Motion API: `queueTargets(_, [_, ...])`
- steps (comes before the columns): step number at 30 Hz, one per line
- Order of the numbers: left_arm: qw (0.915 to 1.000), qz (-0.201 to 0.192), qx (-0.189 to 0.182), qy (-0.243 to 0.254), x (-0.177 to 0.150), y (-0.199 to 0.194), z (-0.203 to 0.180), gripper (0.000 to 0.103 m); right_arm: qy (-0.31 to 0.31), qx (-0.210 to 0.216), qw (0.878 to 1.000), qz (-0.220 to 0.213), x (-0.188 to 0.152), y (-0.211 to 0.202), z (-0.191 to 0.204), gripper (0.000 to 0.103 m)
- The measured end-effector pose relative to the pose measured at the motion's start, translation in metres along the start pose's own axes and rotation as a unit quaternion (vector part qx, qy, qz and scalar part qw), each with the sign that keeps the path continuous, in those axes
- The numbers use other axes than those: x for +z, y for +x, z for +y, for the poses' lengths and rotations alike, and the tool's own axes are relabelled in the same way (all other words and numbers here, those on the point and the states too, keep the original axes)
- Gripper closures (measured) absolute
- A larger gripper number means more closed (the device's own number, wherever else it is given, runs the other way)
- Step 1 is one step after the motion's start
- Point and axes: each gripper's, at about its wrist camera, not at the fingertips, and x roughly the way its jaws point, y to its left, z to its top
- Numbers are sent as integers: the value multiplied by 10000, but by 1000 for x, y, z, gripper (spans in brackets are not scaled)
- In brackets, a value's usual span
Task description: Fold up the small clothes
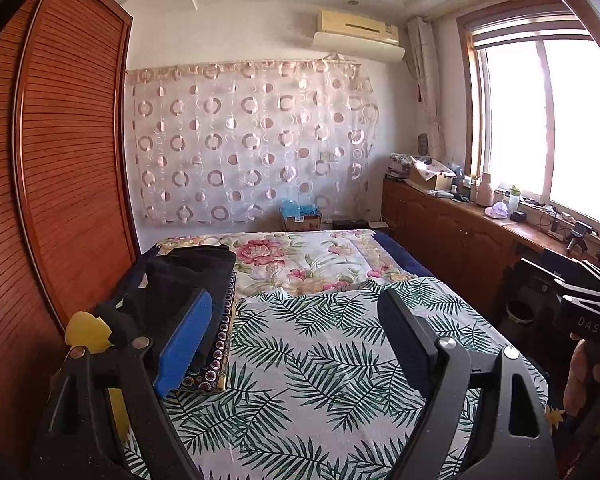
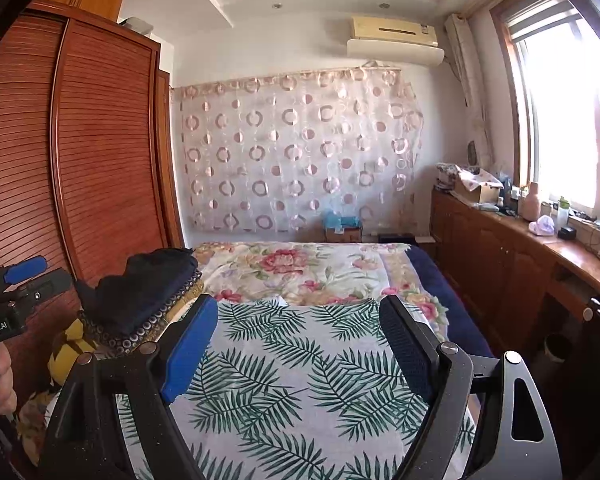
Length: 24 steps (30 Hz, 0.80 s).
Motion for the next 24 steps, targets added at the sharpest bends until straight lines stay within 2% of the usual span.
queueTargets(24, [10000, 11, 52, -2, -3, 0, 1, 18, 1, 15, 10000, 26, 1, 5, -15, 19])
